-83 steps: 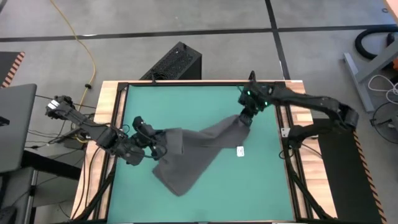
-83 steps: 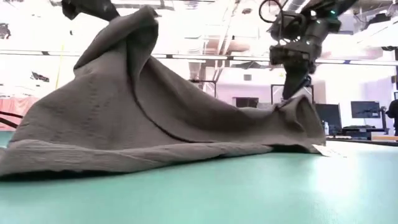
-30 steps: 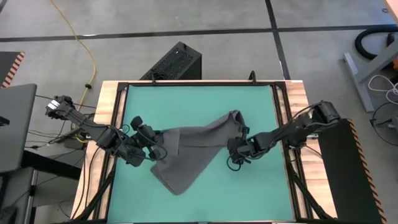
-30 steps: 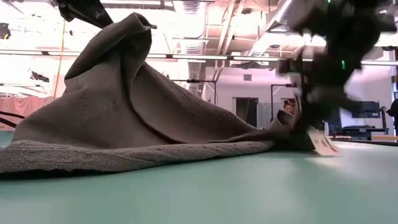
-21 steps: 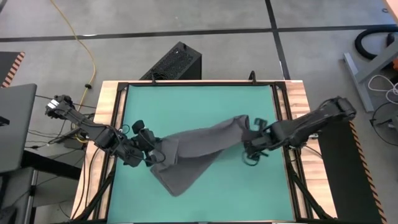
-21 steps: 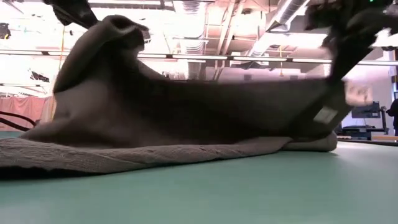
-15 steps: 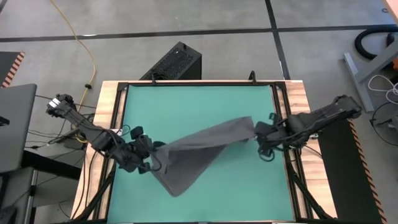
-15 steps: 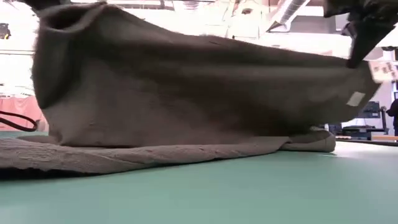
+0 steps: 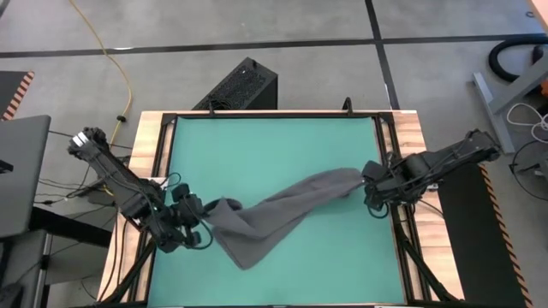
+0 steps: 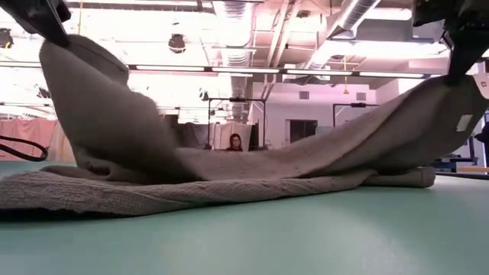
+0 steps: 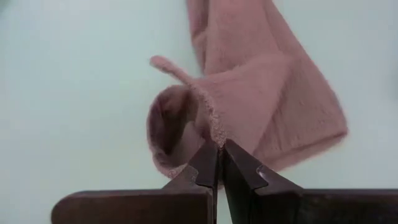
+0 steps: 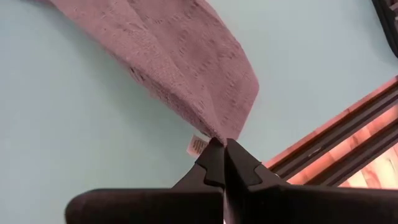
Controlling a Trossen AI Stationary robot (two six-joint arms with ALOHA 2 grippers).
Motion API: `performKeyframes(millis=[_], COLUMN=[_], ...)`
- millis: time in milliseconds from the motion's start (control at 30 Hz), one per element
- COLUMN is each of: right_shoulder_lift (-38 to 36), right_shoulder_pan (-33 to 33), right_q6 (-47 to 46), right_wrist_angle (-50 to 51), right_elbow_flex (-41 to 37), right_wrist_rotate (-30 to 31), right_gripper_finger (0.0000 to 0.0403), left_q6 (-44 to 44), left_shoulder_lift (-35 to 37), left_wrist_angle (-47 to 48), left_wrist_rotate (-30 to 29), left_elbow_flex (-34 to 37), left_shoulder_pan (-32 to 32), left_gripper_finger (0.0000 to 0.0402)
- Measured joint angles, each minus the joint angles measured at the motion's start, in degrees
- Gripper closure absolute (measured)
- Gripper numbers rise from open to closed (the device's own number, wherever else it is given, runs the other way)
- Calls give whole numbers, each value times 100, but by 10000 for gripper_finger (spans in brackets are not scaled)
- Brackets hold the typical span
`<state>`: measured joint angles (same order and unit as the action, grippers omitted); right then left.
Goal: Roll towel
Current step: Roll the gray towel
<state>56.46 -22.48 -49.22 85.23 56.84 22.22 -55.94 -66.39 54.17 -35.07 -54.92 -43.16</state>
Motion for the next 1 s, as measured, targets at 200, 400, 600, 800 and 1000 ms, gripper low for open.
performKeyframes(millis=[200,400,600,800,1000], right_shoulder_lift=[211,285,282,282,282], right_shoulder_pan=[0,1,11,11,11], right_q6=[18,168,135,123,121], right_wrist_angle=[-26,-45,-51,-211,-281], right_elbow_flex=[-28,-30,-30,-30,-30], right_wrist_rotate=[-63,-147,-269,-289,-289], right_gripper_finger=[390,390,390,390,390], left_q6=[-64,-205,-111,387,1434], left_shoulder_lift=[-966,-1497,-1229,-1039,-1421], left_wrist_angle=[-118,-185,-399,-599,-1010], left_wrist_rotate=[876,1590,1864,1342,1365], left_elbow_flex=[198,208,208,208,208], left_shoulder_pan=[95,92,98,170,766], left_gripper_finger=[347,276,224,205,204])
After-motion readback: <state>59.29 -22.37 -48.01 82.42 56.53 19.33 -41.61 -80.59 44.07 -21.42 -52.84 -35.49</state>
